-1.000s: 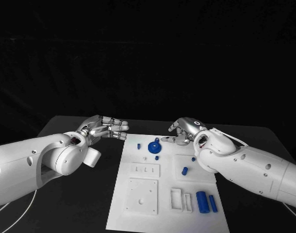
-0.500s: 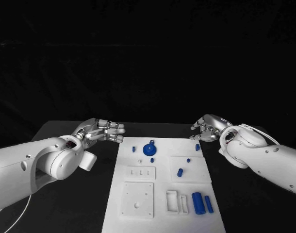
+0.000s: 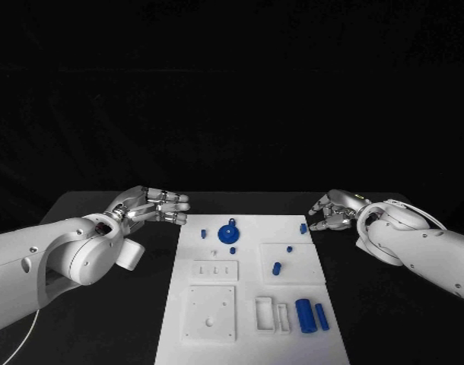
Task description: Assemble the parts on the task board
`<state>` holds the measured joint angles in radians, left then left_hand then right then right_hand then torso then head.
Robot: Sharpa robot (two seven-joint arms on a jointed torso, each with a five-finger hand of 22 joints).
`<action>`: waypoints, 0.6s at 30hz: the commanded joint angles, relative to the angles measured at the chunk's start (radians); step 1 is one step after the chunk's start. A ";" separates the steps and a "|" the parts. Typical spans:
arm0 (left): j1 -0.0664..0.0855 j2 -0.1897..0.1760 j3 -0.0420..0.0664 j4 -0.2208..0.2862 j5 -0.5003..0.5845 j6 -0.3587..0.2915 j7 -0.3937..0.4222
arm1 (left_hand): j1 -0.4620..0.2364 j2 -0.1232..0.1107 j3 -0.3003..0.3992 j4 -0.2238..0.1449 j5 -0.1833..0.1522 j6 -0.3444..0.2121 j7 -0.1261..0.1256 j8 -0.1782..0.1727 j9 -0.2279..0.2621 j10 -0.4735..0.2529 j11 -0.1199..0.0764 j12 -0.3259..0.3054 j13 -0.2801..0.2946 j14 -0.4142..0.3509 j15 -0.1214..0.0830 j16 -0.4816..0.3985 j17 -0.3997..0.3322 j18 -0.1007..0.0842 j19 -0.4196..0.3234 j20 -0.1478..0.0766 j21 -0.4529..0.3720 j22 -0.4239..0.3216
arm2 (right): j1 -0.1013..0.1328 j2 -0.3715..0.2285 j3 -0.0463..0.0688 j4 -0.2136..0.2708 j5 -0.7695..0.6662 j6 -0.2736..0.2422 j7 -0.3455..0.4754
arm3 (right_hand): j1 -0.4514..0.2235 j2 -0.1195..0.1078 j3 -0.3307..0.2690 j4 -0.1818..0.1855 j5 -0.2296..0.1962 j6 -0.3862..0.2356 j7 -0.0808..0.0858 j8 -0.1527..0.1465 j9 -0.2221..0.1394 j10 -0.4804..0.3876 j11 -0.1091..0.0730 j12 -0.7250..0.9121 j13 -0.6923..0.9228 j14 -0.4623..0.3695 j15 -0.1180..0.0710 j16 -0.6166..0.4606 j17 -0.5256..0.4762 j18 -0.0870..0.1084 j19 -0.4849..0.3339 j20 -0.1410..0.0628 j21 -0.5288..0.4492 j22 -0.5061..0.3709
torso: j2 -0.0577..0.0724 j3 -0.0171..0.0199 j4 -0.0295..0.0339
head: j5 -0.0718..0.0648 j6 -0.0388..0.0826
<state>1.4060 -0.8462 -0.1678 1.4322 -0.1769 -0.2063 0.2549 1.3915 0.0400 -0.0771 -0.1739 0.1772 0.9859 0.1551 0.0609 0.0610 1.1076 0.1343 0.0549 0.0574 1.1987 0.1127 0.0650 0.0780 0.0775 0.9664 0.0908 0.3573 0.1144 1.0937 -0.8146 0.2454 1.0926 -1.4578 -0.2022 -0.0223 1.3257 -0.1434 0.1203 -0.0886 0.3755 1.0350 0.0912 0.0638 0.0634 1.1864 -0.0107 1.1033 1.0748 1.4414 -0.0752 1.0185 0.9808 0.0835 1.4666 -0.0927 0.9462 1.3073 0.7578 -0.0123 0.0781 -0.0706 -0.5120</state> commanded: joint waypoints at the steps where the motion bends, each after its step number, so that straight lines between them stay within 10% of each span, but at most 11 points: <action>1: 0.000 0.002 0.001 -0.003 -0.015 0.013 0.009 | -0.005 -0.002 0.001 -0.008 0.007 0.007 0.000 0.003 0.002 -0.003 0.000 0.003 0.001 0.000 -0.005 -0.003 0.000 -0.007 -0.006 0.001 0.000 0.001 | -0.004 0.006 0.001 -0.019 0.035 0.043 0.058 | -0.003 0.007 0.004 -0.018 0.012 -0.005 0.000 -0.002 -0.001 -0.003 -0.003 -0.005 -0.001 0.001 -0.008 -0.008 0.000 -0.009 0.032 -0.009 -0.006 0.117 | -0.001 -0.0018 0.0042 | -0.006 -0.006; 18: -0.002 0.005 0.001 -0.014 -0.022 0.015 0.006 | -0.005 -0.002 0.001 -0.008 0.007 0.007 0.000 0.003 0.002 -0.003 0.000 0.003 0.001 0.000 -0.005 -0.003 0.000 -0.007 -0.006 0.001 0.000 0.001 | -0.015 0.026 0.001 -0.060 0.078 0.056 0.076 | -0.022 0.013 0.007 -0.039 0.026 -0.008 0.005 -0.002 -0.001 -0.004 0.003 -0.006 0.000 0.002 -0.004 -0.008 0.006 -0.003 0.033 -0.005 -0.007 0.117 | -0.002 -0.0023 0.0045 | -0.007 -0.015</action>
<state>1.4039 -0.8440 -0.1679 1.4177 -0.1929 -0.2057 0.2530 1.3915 0.0400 -0.0770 -0.1790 0.1772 0.9859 0.1551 0.0609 0.0610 1.1076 0.1342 0.0549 0.0574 1.1987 0.1127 0.0650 0.0780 0.0775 0.9665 0.0909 0.3574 0.1145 1.0793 -0.7900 0.2457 1.0331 -1.4060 -0.1698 0.0317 1.3132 -0.1309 0.1315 -0.1244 0.4039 1.0316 0.0947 0.0638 0.0634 1.1863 -0.0106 1.0984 1.0739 1.4414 -0.0751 1.0146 0.9859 0.0836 1.4666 -0.0927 0.9413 1.3073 0.7563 -0.0138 0.0817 -0.0755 -0.5251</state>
